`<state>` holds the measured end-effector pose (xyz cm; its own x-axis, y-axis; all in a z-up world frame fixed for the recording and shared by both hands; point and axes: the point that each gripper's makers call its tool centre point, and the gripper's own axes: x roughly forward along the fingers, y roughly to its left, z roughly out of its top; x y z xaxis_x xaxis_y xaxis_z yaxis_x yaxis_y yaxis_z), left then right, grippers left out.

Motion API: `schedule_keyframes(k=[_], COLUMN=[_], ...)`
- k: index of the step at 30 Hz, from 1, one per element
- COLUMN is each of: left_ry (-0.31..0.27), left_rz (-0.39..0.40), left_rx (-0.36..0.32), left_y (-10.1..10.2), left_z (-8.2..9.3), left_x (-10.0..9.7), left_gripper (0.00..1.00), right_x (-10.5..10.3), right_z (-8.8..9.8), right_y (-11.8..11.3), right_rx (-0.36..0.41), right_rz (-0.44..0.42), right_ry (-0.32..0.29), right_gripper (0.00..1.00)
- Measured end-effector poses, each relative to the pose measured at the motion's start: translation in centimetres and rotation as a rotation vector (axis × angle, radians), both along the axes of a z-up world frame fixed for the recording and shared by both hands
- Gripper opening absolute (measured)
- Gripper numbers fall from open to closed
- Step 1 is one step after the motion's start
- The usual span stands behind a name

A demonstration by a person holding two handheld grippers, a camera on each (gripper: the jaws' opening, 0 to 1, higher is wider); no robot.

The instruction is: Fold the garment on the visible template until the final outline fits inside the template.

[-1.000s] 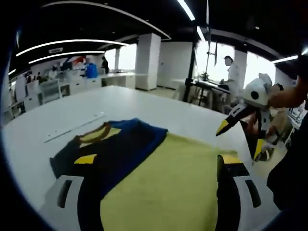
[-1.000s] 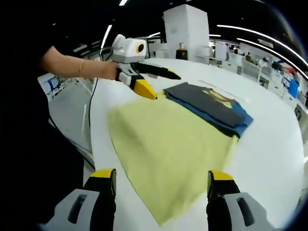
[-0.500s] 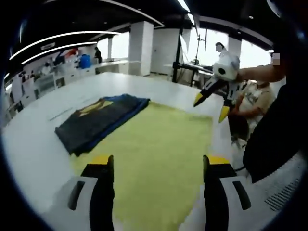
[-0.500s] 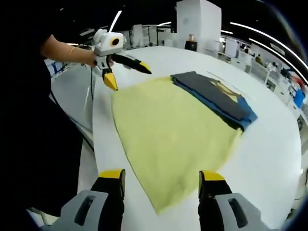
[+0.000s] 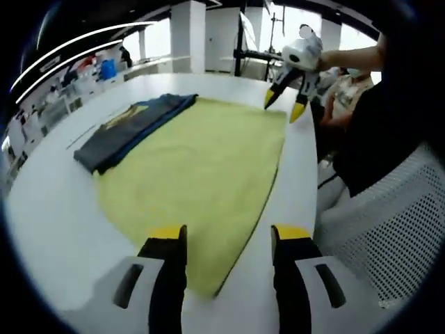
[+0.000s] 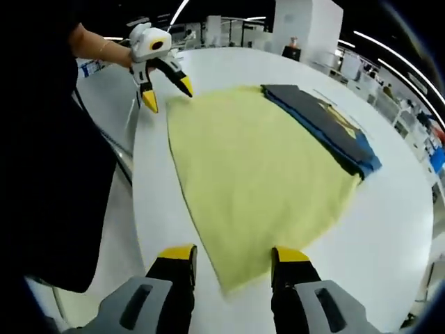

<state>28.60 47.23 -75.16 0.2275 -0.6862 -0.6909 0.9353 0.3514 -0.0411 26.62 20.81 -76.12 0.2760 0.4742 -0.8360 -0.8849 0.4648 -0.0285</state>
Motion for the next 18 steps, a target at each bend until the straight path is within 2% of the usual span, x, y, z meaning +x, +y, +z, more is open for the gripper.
schedule_keyframes(k=[6,10,11,12,16,18], left_ry=[-0.021,-0.033,-0.033,-0.030,-0.031,-0.038], left_rz=[-0.015,-0.019,-0.011,-0.013,-0.014,-0.014], left_rx=[0.052,0.095,0.071,0.078,0.086,0.089], left_y=[0.9,1.5,1.2,1.4,1.3,1.3], left_z=[-0.8,-1.5,-1.2,-1.3,-1.1,-1.0], left_x=[-0.1,0.0,0.1,0.1,0.6,0.7], left_gripper=[0.36,0.32,0.31,0.30,0.24,0.17], right_x=[-0.4,-0.3,-0.3,-0.2,0.3,0.6], right_z=[-0.7,-0.7,-0.7,-0.7,-0.7,-0.6], right_y=[-0.4,-0.5,-0.5,-0.5,-0.7,-0.8], right_rx=[-0.035,-0.022,-0.016,-0.010,-0.002,-0.008], right_rz=[0.022,0.015,0.011,0.001,-0.013,-0.027], right_ry=[0.001,-0.002,0.002,0.006,0.006,0.004], right_gripper=[0.33,0.31,0.30,0.29,0.20,0.13])
